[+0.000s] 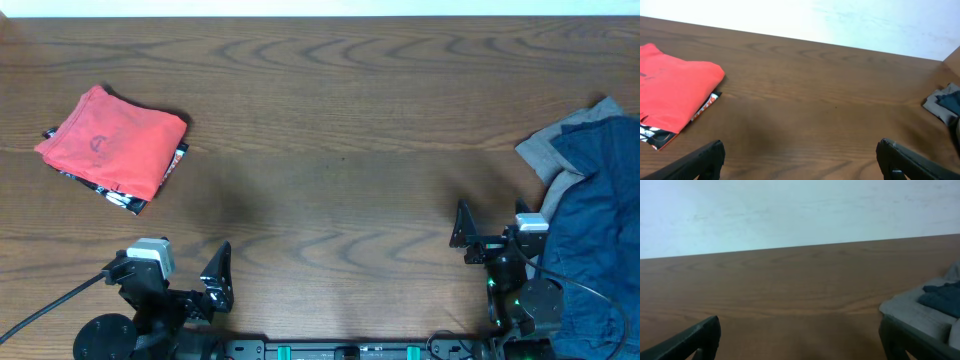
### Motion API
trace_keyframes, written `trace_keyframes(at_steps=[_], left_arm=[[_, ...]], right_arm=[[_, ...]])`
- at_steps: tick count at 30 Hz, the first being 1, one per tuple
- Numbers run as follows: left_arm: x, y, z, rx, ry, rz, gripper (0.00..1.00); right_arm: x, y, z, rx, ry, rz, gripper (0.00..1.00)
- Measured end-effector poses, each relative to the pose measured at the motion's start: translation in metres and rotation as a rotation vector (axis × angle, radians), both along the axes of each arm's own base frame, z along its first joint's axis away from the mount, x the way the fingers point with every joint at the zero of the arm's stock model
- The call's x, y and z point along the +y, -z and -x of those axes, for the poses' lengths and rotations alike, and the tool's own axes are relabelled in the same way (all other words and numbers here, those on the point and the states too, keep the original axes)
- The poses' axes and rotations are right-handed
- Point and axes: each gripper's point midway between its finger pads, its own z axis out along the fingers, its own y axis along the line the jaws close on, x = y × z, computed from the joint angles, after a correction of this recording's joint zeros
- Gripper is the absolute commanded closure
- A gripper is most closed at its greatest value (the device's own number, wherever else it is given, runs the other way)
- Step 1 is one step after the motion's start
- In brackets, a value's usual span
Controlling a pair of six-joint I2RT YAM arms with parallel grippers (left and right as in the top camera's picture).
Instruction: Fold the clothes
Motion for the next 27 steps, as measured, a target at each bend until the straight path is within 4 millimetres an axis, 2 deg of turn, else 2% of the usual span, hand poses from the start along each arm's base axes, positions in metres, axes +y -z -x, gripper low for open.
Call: trace_keyframes(at_steps=[23, 27], left_arm=[[0.0003, 0.0017, 0.0006, 0.007, -0.001, -0.002, 0.02], [0.0086, 0.0095, -0.0001, 0.022, -0.042, -0.033, 0.02]], right_arm=[[0.0, 0.0, 0.0, 0.0, 0.0, 0.0, 0.01], [0.0, 0.0, 0.0, 0.0, 0.0, 0.0, 0.01]])
